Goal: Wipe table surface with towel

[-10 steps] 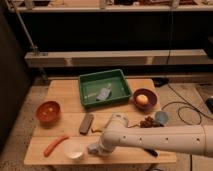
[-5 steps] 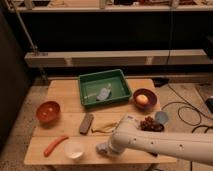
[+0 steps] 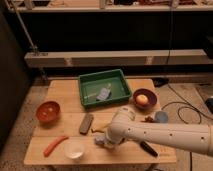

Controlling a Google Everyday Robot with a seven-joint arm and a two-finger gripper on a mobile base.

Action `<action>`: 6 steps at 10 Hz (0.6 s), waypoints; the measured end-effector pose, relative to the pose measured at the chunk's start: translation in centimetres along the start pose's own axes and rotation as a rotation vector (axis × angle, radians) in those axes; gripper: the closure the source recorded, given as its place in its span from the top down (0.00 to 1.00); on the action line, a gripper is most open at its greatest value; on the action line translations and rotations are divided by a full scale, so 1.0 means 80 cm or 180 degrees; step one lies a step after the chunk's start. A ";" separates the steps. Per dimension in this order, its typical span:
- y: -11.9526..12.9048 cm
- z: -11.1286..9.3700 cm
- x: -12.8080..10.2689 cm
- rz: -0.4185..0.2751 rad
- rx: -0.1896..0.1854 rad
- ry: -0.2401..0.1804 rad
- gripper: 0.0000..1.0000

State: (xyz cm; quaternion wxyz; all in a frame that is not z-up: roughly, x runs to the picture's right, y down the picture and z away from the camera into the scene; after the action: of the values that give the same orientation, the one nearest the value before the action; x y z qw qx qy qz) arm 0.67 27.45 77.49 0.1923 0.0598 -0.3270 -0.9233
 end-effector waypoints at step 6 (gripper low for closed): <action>-0.039 0.011 0.034 -0.0294 0.0145 0.0076 0.00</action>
State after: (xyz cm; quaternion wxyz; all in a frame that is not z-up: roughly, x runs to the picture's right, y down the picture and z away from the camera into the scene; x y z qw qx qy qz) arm -2.99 29.10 76.28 0.1520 0.0901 -0.3425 -0.9227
